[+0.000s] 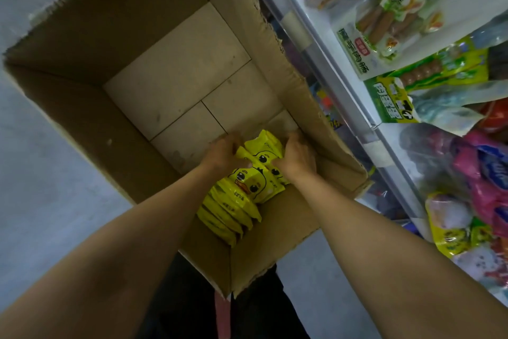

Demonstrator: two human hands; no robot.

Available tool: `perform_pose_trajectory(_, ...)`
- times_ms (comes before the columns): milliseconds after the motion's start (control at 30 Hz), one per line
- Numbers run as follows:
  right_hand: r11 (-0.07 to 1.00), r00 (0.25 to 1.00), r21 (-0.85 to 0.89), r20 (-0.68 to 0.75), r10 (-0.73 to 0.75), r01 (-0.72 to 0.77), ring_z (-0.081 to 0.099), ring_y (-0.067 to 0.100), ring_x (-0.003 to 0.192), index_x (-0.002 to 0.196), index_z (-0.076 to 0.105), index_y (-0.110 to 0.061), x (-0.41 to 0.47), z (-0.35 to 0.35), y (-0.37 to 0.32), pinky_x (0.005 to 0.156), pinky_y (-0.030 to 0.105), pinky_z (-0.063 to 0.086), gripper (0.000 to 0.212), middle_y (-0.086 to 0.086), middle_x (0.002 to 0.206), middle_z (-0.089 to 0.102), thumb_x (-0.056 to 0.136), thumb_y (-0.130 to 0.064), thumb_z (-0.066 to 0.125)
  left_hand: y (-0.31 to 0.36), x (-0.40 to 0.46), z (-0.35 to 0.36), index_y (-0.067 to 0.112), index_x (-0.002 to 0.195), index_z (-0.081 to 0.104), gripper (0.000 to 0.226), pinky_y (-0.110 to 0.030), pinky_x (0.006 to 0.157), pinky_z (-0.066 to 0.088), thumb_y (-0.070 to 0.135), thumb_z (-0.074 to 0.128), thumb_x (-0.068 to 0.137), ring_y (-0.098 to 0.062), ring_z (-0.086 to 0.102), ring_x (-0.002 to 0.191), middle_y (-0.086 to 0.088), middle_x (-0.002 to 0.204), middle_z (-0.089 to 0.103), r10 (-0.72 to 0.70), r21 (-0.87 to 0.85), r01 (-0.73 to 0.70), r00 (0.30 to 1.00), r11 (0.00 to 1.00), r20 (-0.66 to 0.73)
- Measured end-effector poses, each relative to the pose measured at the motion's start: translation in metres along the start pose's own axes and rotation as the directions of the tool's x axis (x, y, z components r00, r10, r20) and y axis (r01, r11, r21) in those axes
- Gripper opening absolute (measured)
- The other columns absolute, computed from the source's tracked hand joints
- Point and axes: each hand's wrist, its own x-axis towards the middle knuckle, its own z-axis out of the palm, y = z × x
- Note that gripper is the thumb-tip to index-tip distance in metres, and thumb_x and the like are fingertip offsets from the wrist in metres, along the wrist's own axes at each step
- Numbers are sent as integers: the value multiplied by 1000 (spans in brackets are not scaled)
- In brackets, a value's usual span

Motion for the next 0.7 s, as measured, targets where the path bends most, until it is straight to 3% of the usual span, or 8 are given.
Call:
perform_pose_trajectory(100, 997, 997, -26, -37, -72, 71, 56, 31, 119, 119, 58, -13, -7, 0, -2, 81, 32, 43, 47, 11, 124, 62, 82, -35, 76, 5, -2, 1, 15, 101, 63, 39, -23, 61, 29, 22, 84, 69, -12, 50, 85, 3, 90, 55, 18, 0, -18, 1000, 1000, 18)
perform_pose_trajectory(200, 994, 987, 44, -129, -91, 97, 61, 33, 107, 103, 62, -14, -18, -9, -4, 70, 31, 35, 37, 11, 111, 68, 82, -41, 75, 3, -6, -7, 12, 97, 63, 36, -27, 57, 28, 19, 85, 69, -13, 50, 83, 2, 86, 55, 41, -29, -40, 999, 999, 27)
perform_pose_trajectory(333, 977, 962, 167, -260, -86, 133, 61, 38, 103, 103, 61, -14, -38, -36, -9, 68, 32, 33, 34, 12, 106, 70, 87, -43, 69, 5, -21, -29, 17, 81, 52, 37, -28, 54, 31, 25, 85, 68, -16, 46, 69, 6, 68, 47, 57, -31, -59, 997, 998, -53)
perform_pose_trajectory(433, 938, 918, 257, -375, -126, 233, 64, 32, 97, 103, 64, -14, -57, -61, -13, 66, 31, 36, 31, 9, 102, 71, 88, -41, 69, 12, -39, -48, 20, 87, 56, 33, -32, 61, 40, 29, 83, 70, -18, 54, 74, 3, 79, 58, 75, -7, -77, 990, 997, -121)
perform_pose_trajectory(567, 846, 879, 429, -469, -91, 317, 66, 27, 85, 97, 70, -17, -96, -88, -15, 74, 40, 52, 29, 4, 89, 72, 84, -43, 72, 34, -73, -71, 21, 105, 69, 37, -39, 79, 53, 27, 83, 71, -25, 64, 93, -5, 96, 69, 91, -7, -92, 988, 996, -128)
perform_pose_trajectory(633, 773, 872, 531, -486, -56, 346, 68, 20, 81, 96, 72, -20, -119, -97, -14, 76, 40, 54, 26, -1, 86, 74, 83, -43, 73, 51, -95, -79, 17, 108, 70, 38, -37, 77, 55, 25, 83, 73, -25, 65, 83, -7, 89, 69, 98, 12, -97, 988, 995, -115)
perform_pose_trajectory(700, 693, 869, 620, -495, -18, 368, 70, 14, 81, 94, 73, -22, -142, -105, -11, 77, 39, 56, 22, -5, 86, 75, 83, -41, 74, 71, -120, -81, 14, 96, 70, 24, -31, 62, 53, 18, 81, 75, -17, 61, 57, -3, 68, 65, 88, -94, -97, 992, 991, -95)
